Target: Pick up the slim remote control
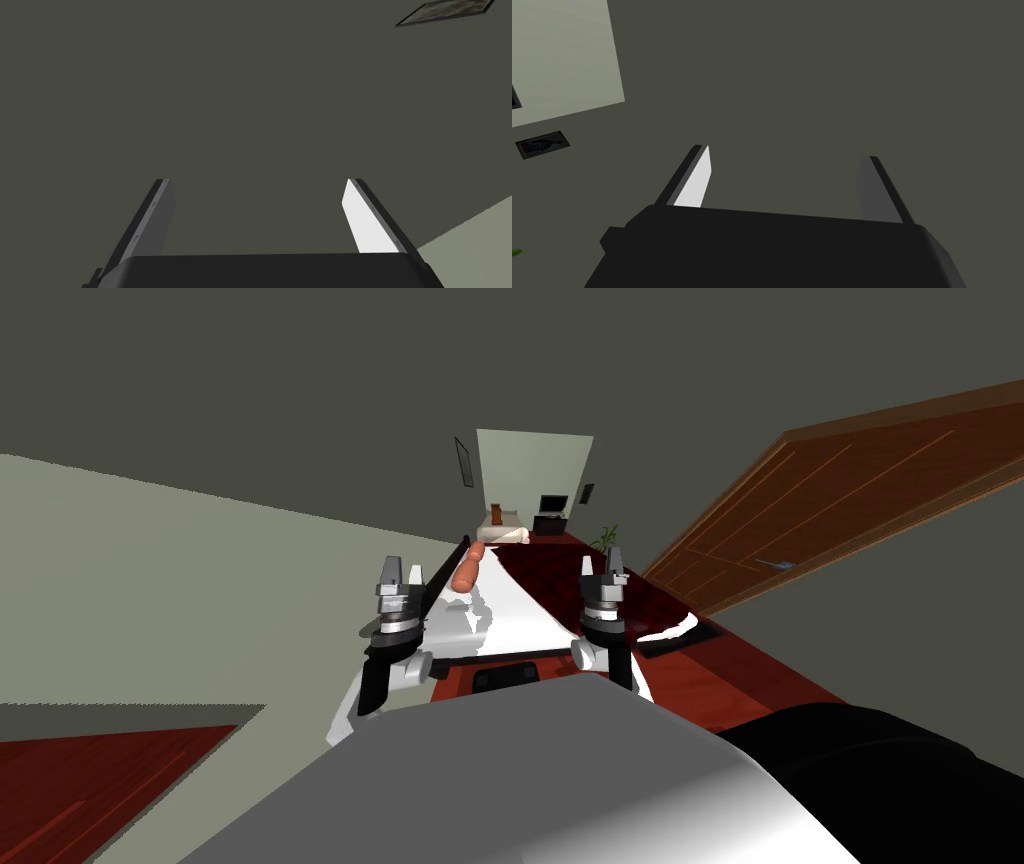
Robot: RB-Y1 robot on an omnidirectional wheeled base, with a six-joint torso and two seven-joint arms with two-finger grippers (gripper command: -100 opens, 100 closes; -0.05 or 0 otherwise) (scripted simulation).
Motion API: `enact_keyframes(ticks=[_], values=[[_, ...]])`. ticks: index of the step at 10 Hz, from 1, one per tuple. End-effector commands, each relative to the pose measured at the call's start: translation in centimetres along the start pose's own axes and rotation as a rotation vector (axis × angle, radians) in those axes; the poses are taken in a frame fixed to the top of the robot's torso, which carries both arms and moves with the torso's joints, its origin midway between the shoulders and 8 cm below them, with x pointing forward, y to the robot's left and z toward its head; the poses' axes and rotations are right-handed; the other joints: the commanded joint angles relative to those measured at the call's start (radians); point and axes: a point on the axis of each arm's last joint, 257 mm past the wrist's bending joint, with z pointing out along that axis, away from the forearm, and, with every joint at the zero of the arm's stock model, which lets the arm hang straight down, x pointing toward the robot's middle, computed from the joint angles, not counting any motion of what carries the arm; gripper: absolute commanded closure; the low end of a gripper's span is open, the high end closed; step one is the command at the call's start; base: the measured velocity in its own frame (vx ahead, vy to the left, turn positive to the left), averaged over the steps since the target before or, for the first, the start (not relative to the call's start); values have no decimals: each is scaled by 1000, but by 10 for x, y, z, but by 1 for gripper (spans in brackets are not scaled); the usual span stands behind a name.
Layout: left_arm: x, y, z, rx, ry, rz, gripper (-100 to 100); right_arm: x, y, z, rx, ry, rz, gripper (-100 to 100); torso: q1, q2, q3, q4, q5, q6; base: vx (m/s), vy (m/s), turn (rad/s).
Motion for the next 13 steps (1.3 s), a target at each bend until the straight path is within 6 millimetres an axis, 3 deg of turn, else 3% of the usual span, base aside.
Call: enact_keyframes(ticks=[1, 2, 3, 7, 8, 13], values=[[8, 22, 4, -50, 25, 13, -100, 0, 0, 0, 0, 0, 0, 0, 0, 0, 0, 0, 0, 0, -23, -14, -29], [13, 38, 7, -79, 41, 25, -100, 0, 0, 0, 0, 0, 0, 0, 0, 0, 0, 0, 0, 0, -34, -17, -37], [13, 41, 7, -91, 43, 25, -100, 0, 0, 0, 0, 0, 0, 0, 0, 0, 0, 0, 0, 0, -23, -11, -9], [28, 98, 15, -215, 93, 64, -100, 0, 0, 0, 0, 0, 0, 0, -1, 0, 0, 0, 0, 0, -24, -17, -25], [28, 102, 14, -228, 95, 64, -100, 0, 0, 0, 0, 0, 0, 0, 0, 0, 0, 0, 0, 0, -21, -12, -14], [41, 161, 21, -361, 143, 107, -100, 0, 0, 0, 0, 0, 0, 0, 0, 0, 0, 0, 0, 0, -20, -14, -19]])
